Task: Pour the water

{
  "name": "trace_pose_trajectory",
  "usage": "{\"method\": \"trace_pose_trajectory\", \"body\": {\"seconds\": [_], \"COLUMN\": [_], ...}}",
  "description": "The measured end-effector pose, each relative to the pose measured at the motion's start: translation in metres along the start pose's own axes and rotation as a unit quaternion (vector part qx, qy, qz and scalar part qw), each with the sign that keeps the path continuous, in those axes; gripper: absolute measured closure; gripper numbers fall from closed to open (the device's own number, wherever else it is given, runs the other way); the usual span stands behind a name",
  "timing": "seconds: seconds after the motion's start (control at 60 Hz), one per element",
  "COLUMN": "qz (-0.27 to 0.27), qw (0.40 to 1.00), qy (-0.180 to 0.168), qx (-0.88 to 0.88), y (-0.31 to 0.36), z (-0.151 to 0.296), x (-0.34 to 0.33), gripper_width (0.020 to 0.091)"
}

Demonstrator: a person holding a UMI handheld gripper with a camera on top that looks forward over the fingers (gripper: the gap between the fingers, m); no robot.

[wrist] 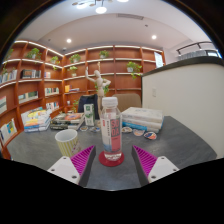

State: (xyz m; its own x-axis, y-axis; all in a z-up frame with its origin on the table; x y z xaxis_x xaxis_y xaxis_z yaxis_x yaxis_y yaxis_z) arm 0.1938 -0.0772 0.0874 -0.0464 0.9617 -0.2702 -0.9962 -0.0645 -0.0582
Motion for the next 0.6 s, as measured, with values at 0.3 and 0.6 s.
{"method": "trace_pose_trajectory", "body": {"seconds": [0.3,0.6], "qz": [-0.013,-0.011], "qw": [0.998,0.998], "qy": [-0.037,-0.054], "qx": [-0.046,-0.021], "y": [0.015,0.021], "z": [0.031,0.048], "x": [-0.081,-0.090], "gripper_width": [0.0320,0.0320]}}
Point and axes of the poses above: the point between the fingertips, and its own axes, seen from behind it with the camera up: y to the left, z up, x forward, the way the camera looks, the point moved 2 cm from there along -x, backward, against the way the camera looks, and after that the axes turned 6 degrees about -x, right-handed, at the moved point
